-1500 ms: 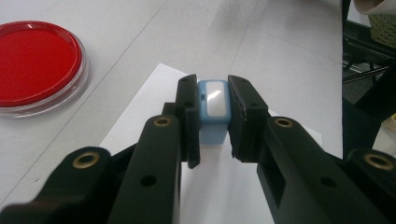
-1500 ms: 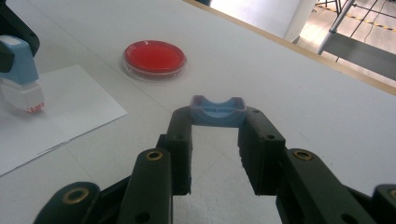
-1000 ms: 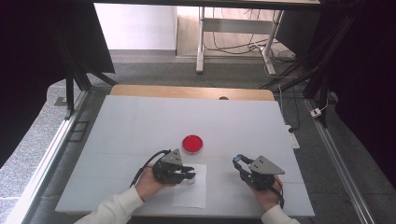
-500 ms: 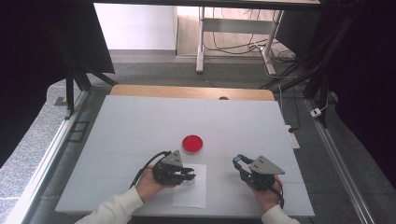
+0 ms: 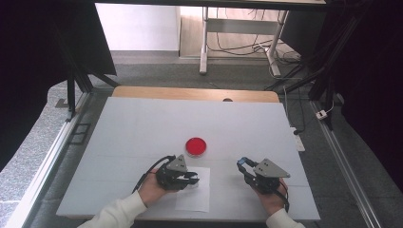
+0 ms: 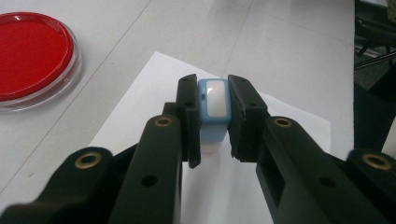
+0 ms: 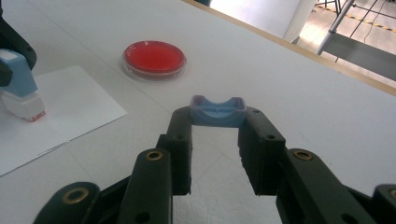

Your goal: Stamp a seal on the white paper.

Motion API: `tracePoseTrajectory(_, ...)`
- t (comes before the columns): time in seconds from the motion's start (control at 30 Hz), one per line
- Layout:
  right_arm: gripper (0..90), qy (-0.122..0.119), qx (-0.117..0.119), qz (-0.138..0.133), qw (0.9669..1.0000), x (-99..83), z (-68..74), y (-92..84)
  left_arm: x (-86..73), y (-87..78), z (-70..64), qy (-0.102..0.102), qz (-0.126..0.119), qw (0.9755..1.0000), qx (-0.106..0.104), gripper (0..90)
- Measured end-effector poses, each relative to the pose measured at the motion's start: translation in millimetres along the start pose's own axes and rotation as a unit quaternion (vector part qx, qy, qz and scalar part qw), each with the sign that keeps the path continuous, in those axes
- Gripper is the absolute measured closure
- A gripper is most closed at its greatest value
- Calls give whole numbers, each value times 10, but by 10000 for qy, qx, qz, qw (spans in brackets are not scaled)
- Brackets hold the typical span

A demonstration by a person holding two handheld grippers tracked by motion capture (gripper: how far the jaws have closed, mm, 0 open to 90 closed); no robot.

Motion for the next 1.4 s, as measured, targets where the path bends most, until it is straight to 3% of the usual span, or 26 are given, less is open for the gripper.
tracePoseTrajectory(0.13, 654, 3, -2, -4, 10000, 1, 0, -2, -2, 7, -19, 92, 67, 9999, 59, 759)
tracePoseTrajectory(0.73, 654, -6, -18, -14, 10000, 3, 1, -5, -2, 25, -53, 163, 241, 9994, 189, 762)
tracePoseTrajectory(1.4, 654, -6, -26, -13, 10000, 2, 5, -4, -2, 32, -60, 144, 253, 9993, 215, 763)
Point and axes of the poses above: each handheld gripper's, and its own axes: y roughly forward along the jaws, x roughly out of its top, z roughly to its left, the point moved 5 cm from there along y, roughly forward along the jaws, and after that the axes turned 7 degrees about y, right-handed, at the moved point
